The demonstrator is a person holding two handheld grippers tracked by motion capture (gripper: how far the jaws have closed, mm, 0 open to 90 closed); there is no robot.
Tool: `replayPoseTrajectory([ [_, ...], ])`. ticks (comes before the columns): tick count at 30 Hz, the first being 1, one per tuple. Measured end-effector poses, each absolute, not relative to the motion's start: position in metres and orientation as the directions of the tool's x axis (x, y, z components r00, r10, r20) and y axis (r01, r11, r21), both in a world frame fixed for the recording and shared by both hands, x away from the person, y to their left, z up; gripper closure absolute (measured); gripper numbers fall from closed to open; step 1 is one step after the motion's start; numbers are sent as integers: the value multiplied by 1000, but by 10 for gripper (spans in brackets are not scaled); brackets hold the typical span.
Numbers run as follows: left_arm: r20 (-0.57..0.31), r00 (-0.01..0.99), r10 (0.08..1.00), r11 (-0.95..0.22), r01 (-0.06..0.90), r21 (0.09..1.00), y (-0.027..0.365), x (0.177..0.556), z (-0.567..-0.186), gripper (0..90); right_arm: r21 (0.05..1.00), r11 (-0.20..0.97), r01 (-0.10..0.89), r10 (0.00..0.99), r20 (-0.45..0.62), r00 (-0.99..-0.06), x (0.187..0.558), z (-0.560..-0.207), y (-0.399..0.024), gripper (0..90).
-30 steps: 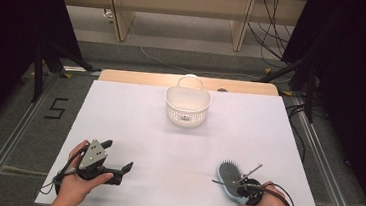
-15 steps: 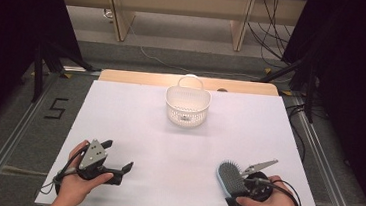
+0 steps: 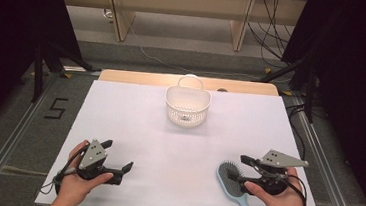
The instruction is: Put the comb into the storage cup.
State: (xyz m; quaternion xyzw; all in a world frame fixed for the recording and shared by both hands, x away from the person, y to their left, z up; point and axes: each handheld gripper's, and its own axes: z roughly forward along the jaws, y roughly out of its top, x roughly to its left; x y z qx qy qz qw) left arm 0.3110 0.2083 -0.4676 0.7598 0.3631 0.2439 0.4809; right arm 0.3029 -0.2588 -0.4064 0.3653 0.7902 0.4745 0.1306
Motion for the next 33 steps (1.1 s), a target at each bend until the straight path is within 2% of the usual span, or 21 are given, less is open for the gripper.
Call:
replayPoseTrajectory([
  [5, 23, 618, 786, -275, 315, 908, 208, 311, -467, 10, 891, 238, 388, 729, 100, -677, 303, -404, -263, 185],
  [11, 22, 617, 786, -274, 317, 908, 208, 311, -468, 10, 921, 199, 336, 766, 68, -640, 304, -401, -269, 154],
  [18, 22, 617, 786, -273, 316, 908, 208, 312, -468, 10, 928, 194, 319, 796, 42, -604, 305, -399, -274, 103],
  [24, 23, 618, 786, -276, 316, 908, 208, 311, -468, 10, 907, 243, 345, 795, 18, -607, 306, -397, -275, 61],
  [27, 24, 617, 787, -276, 316, 908, 208, 312, -468, 10, 873, 305, 380, 796, -14, -606, 307, -396, -274, 41],
  [33, 24, 619, 785, -278, 317, 907, 207, 312, -468, 10, 828, 351, 437, 796, -19, -605, 308, -399, -274, 29],
])
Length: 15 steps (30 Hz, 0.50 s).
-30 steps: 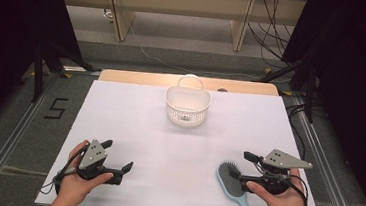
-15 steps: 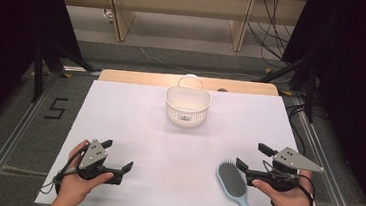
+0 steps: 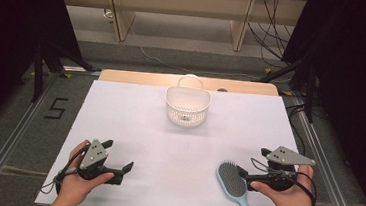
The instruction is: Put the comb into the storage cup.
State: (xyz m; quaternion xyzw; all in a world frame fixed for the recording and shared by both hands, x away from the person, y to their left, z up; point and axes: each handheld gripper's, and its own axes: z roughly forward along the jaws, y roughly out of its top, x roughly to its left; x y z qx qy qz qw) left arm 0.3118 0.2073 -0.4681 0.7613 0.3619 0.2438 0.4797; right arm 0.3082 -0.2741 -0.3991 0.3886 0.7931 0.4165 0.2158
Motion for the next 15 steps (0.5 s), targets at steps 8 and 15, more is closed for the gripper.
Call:
replayPoseTrajectory([
  [8, 25, 621, 783, -281, 318, 905, 207, 312, -468, 10, 718, 443, 537, 795, -38, -605, 309, -403, -271, 24],
  [15, 23, 621, 783, -281, 320, 905, 206, 312, -469, 10, 622, 488, 612, 795, -28, -605, 309, -409, -269, 43],
])
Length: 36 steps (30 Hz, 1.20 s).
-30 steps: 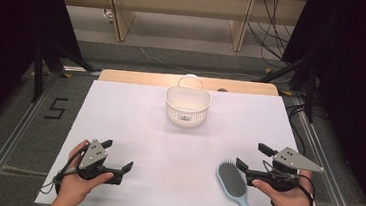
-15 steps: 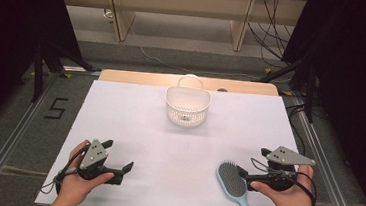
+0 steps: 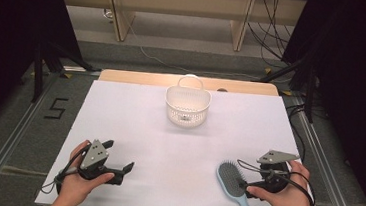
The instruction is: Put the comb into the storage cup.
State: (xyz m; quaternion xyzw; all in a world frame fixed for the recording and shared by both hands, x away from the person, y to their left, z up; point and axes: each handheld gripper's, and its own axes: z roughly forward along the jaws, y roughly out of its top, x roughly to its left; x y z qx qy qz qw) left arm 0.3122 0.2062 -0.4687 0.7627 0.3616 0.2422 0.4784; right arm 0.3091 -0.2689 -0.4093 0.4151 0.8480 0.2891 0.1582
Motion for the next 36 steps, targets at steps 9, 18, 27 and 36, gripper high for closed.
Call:
replayPoseTrajectory([
  [9, 25, 623, 782, -282, 318, 905, 206, 312, -469, 10, 499, 524, 690, 801, -15, -598, 306, -414, -265, 104],
  [18, 26, 626, 779, -284, 316, 905, 206, 312, -468, 10, 349, 559, 752, 799, 13, -601, 305, -422, -258, 191],
  [27, 26, 626, 779, -284, 316, 905, 205, 312, -468, 10, 273, 554, 786, 813, 24, -582, 307, -428, -255, 201],
  [36, 25, 627, 779, -283, 316, 906, 205, 312, -468, 10, 165, 557, 814, 822, 29, -568, 309, -443, -243, 234],
])
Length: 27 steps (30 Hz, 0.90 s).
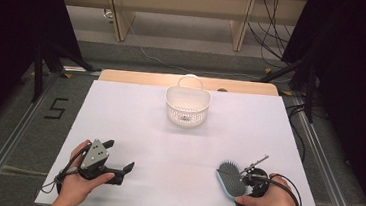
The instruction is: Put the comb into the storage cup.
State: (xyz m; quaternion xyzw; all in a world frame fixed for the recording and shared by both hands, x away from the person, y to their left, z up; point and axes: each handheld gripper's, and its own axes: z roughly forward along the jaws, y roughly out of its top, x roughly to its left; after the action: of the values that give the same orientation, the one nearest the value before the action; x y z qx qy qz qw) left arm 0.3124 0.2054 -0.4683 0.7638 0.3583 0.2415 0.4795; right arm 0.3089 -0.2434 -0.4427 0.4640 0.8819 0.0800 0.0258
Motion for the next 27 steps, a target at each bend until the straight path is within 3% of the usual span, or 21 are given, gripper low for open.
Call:
replayPoseTrajectory([
  [12, 26, 628, 778, -283, 314, 906, 205, 312, -468, 10, 76, 562, 824, 827, -23, -562, 308, -454, -230, 368],
  [27, 25, 629, 777, -284, 315, 906, 205, 312, -468, 11, 45, 560, 827, 828, -47, -558, 307, -456, -224, 529],
])
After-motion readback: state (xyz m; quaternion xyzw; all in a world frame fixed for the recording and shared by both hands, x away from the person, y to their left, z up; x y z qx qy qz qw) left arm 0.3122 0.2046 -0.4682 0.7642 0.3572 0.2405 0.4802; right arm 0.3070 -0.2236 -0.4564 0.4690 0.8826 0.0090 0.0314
